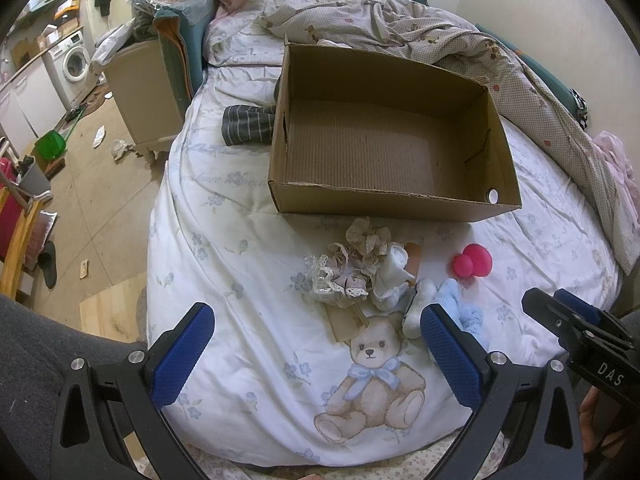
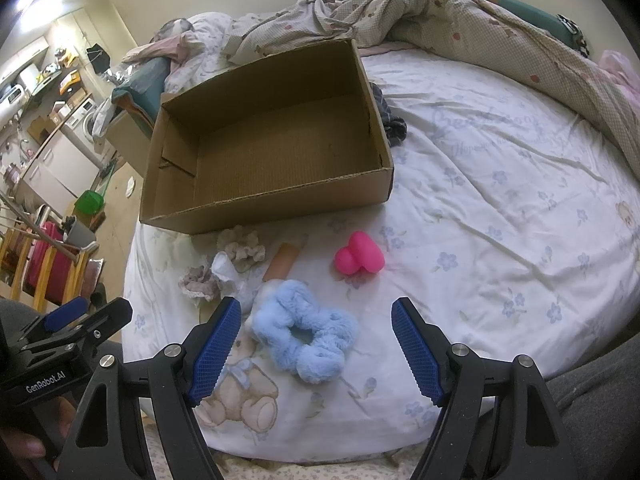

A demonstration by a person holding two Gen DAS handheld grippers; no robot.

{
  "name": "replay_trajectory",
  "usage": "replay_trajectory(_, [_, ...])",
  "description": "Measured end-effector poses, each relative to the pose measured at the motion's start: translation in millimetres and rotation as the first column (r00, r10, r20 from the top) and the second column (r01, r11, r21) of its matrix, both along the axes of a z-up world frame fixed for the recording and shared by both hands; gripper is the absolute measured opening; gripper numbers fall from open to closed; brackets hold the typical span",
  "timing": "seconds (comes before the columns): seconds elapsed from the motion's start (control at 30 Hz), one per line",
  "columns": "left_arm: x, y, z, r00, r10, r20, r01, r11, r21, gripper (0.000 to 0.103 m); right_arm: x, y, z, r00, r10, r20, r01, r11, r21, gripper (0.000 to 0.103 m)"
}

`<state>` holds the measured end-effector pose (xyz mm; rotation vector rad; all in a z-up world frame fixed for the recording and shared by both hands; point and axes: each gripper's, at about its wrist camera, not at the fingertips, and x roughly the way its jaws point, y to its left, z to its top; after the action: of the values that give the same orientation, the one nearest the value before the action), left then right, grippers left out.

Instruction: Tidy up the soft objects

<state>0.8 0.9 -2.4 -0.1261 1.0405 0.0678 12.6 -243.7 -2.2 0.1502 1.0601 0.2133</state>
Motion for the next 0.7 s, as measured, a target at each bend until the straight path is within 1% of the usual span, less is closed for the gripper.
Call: replay_trajectory(0.7, [-1.8, -0.3, -2.8, 1.0, 0.0, -0.004, 0.0, 1.0, -0.002, 0.103, 0.3, 0.4, -1.4, 1.0, 0.0, -0.006, 0.0, 1.0, 0.001, 0.082])
